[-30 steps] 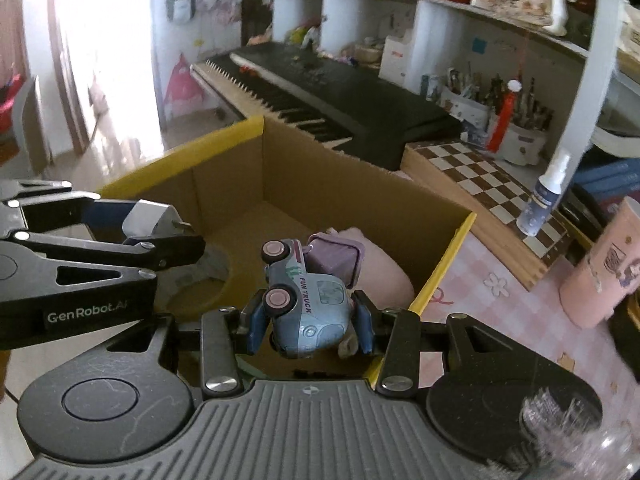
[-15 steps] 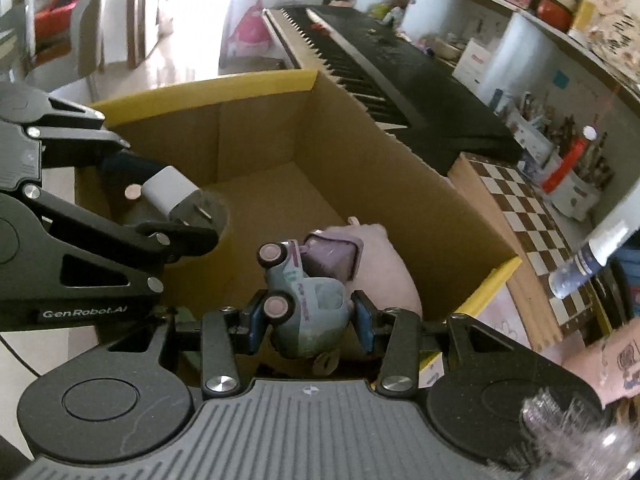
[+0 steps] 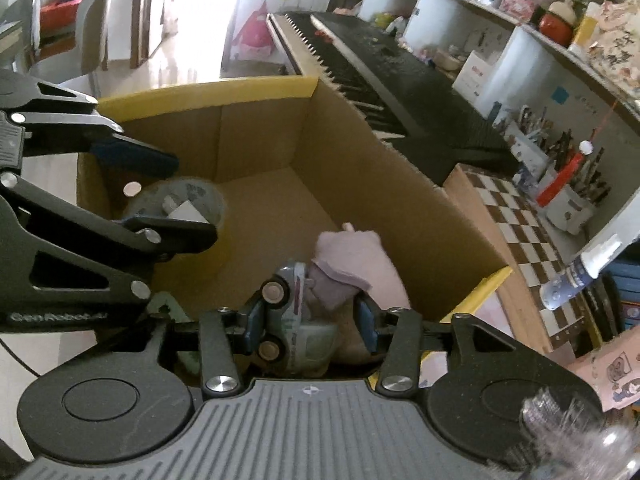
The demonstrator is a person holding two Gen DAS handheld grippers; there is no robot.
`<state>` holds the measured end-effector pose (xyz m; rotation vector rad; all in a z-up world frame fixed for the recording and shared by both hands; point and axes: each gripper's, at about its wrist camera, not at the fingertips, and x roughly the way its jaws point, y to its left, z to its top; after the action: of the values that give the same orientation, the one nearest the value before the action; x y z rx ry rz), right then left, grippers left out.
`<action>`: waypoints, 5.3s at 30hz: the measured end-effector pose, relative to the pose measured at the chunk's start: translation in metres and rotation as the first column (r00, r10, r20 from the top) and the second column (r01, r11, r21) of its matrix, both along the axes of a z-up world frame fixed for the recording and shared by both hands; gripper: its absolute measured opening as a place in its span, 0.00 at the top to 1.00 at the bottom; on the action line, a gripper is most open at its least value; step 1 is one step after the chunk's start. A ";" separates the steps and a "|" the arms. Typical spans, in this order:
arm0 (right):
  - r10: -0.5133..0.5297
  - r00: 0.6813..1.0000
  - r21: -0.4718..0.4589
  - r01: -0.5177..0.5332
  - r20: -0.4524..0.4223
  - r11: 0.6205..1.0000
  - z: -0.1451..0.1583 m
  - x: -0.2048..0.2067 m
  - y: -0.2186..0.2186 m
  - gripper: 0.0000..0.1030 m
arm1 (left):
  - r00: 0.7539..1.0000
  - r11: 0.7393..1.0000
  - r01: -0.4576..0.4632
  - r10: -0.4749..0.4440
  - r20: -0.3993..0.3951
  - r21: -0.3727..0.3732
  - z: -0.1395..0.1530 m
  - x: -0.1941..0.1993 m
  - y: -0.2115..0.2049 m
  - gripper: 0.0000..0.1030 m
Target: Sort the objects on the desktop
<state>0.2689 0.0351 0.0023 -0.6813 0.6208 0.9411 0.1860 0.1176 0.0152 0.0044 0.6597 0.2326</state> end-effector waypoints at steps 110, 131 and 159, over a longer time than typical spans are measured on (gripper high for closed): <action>-0.790 0.582 0.202 0.811 -0.193 0.549 -0.012 -0.235 -0.197 0.35 | 0.960 0.953 0.275 -0.279 -0.016 -0.129 -0.019 -0.151 -0.106 0.21; -0.756 0.599 0.176 0.800 -0.261 0.573 -0.030 -0.148 -0.269 0.40 | 0.962 0.962 0.259 -0.265 -0.071 -0.081 -0.025 -0.084 -0.177 0.21; -0.524 0.805 0.252 0.587 -0.277 0.769 -0.049 -0.007 -0.248 0.40 | 0.983 0.990 0.140 -0.142 -0.112 -0.023 -0.028 -0.030 -0.211 0.21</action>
<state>0.2620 -0.2127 -0.0466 -0.0788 0.7617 0.5228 0.1558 -0.0933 -0.0124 0.0498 0.7715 0.0909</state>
